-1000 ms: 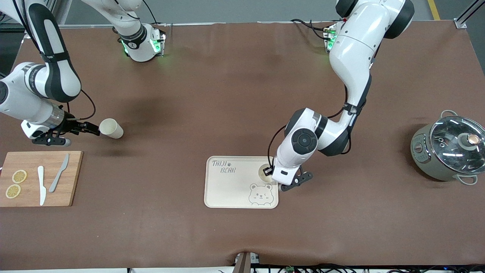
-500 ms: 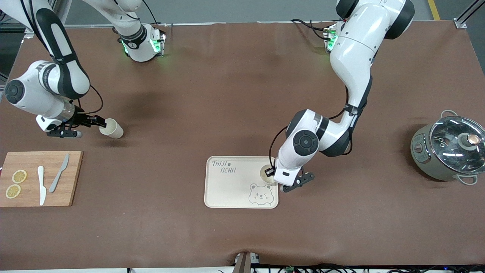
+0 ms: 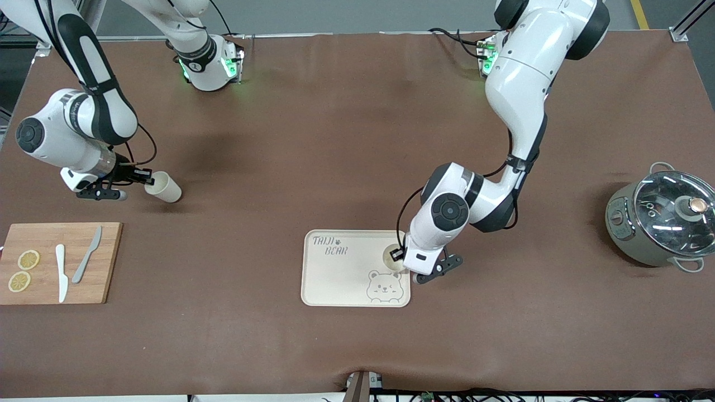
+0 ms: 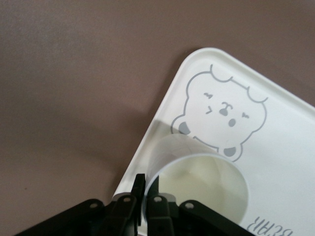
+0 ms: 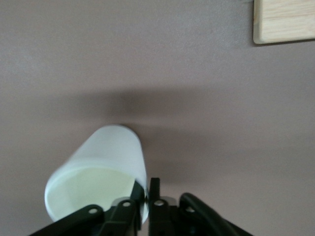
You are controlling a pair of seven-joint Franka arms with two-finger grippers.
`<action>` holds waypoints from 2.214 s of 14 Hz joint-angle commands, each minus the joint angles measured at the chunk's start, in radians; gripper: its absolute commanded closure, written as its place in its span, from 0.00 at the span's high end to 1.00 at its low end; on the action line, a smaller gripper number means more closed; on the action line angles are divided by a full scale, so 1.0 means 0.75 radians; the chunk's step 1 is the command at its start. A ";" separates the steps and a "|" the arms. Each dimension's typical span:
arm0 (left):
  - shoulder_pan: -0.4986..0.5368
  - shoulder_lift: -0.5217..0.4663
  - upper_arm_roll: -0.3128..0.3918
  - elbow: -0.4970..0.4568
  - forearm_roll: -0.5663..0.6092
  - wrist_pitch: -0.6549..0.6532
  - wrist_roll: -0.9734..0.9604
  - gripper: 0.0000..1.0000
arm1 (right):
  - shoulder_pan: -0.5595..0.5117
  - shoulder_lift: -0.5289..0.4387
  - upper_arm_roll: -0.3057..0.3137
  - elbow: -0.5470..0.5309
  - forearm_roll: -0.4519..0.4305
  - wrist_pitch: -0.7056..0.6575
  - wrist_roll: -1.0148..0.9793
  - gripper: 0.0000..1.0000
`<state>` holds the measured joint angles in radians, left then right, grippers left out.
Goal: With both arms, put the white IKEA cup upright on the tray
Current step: 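Open the left gripper and lift away while the right gripper lifts its cup, then carry the cup with the right gripper onto the tray beside the first cup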
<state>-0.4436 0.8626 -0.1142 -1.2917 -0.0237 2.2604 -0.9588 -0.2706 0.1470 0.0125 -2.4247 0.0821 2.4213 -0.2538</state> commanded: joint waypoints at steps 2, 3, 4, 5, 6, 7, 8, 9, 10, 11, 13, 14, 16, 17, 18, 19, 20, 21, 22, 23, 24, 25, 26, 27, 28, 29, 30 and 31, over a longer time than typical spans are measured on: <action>-0.006 0.010 0.007 0.035 -0.026 0.038 -0.010 0.47 | -0.014 -0.016 0.018 0.001 0.025 -0.119 0.005 0.00; -0.012 0.006 0.007 0.035 -0.015 0.038 -0.004 0.99 | -0.009 -0.022 0.018 0.024 0.032 -0.130 0.005 0.00; -0.020 0.001 0.007 0.039 -0.015 0.038 -0.008 1.00 | -0.005 -0.028 0.018 0.050 0.032 -0.156 0.005 0.00; -0.010 -0.025 0.007 0.037 -0.011 0.036 -0.004 1.00 | -0.005 -0.028 0.020 0.081 0.032 -0.205 0.005 0.00; -0.008 -0.052 0.007 0.037 -0.015 0.030 -0.008 1.00 | -0.001 -0.030 0.022 0.103 0.034 -0.240 0.005 0.00; -0.002 -0.080 0.009 0.035 -0.013 0.023 -0.008 1.00 | 0.015 -0.034 0.024 0.130 0.052 -0.258 0.007 0.00; 0.012 -0.115 0.025 0.031 -0.009 0.007 -0.006 1.00 | 0.037 -0.045 0.022 0.167 0.089 -0.297 0.007 0.00; 0.035 -0.154 0.042 0.031 -0.005 -0.040 0.008 1.00 | 0.054 -0.047 0.022 0.218 0.142 -0.378 0.009 0.00; 0.047 -0.195 0.046 0.033 -0.005 -0.072 0.020 1.00 | 0.076 -0.045 0.020 0.283 0.185 -0.470 0.027 0.00; 0.068 -0.244 0.048 0.033 -0.005 -0.093 0.029 1.00 | 0.101 -0.041 0.020 0.338 0.205 -0.528 0.062 0.00; 0.149 -0.334 0.044 0.029 0.015 -0.174 0.102 1.00 | 0.178 -0.040 0.020 0.398 0.208 -0.551 0.188 0.00; 0.182 -0.377 0.046 0.029 0.015 -0.238 0.145 1.00 | 0.207 -0.043 0.018 0.422 0.208 -0.563 0.266 0.00; 0.260 -0.456 0.046 0.029 0.017 -0.391 0.188 1.00 | 0.246 -0.036 0.018 0.480 0.205 -0.588 0.342 0.00; 0.311 -0.491 0.042 0.031 0.017 -0.448 0.239 1.00 | 0.271 -0.028 0.018 0.510 0.205 -0.588 0.393 0.00; 0.364 -0.526 0.038 0.031 0.017 -0.502 0.316 1.00 | 0.305 -0.016 0.018 0.543 0.208 -0.580 0.471 0.00; 0.395 -0.553 0.040 0.029 0.017 -0.553 0.400 1.00 | 0.344 0.002 0.016 0.592 0.206 -0.574 0.587 0.00; 0.423 -0.583 0.046 0.029 0.019 -0.606 0.468 1.00 | 0.369 0.055 0.016 0.657 0.205 -0.582 0.714 0.00; 0.476 -0.606 0.044 0.029 0.023 -0.665 0.539 1.00 | 0.389 0.096 0.018 0.698 0.203 -0.572 0.790 0.00; 0.521 -0.630 0.044 0.027 0.026 -0.718 0.609 1.00 | 0.416 0.153 0.016 0.747 0.210 -0.565 0.841 0.00; 0.550 -0.647 0.048 0.029 0.028 -0.768 0.650 1.00 | 0.428 0.188 0.018 0.774 0.212 -0.565 0.892 0.00; 0.567 -0.679 0.046 0.019 0.060 -0.815 0.689 1.00 | 0.453 0.227 0.020 0.805 0.216 -0.541 0.958 0.00; 0.593 -0.710 0.042 0.008 0.103 -0.841 0.734 1.00 | 0.524 0.264 0.016 0.817 0.214 -0.488 1.021 0.00; 0.602 -0.739 0.042 -0.010 0.111 -0.868 0.787 1.00 | 0.563 0.282 0.016 0.815 0.216 -0.451 1.082 0.00; 0.606 -0.771 0.044 -0.032 0.111 -0.889 0.812 1.00 | 0.596 0.295 0.018 0.817 0.216 -0.429 1.168 0.00; 0.624 -0.806 0.044 -0.057 0.113 -0.905 0.818 1.00 | 0.643 0.301 0.018 0.819 0.218 -0.404 1.268 0.00; 0.634 -0.837 0.042 -0.094 0.113 -0.911 0.824 1.00 | 0.692 0.315 0.018 0.819 0.224 -0.361 1.372 0.00; 0.636 -0.866 0.038 -0.141 0.113 -0.907 0.845 1.00 | 0.743 0.334 0.018 0.822 0.224 -0.314 1.473 0.00; 0.636 -0.894 0.036 -0.175 0.113 -0.887 0.849 1.00 | 0.794 0.362 0.018 0.822 0.224 -0.267 1.561 0.00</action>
<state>0.0228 0.2646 -0.0739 -1.3245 0.0407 1.5749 -0.3447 0.2637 0.3853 0.0345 -1.8345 0.2327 2.1844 0.7998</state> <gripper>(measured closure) 0.000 0.974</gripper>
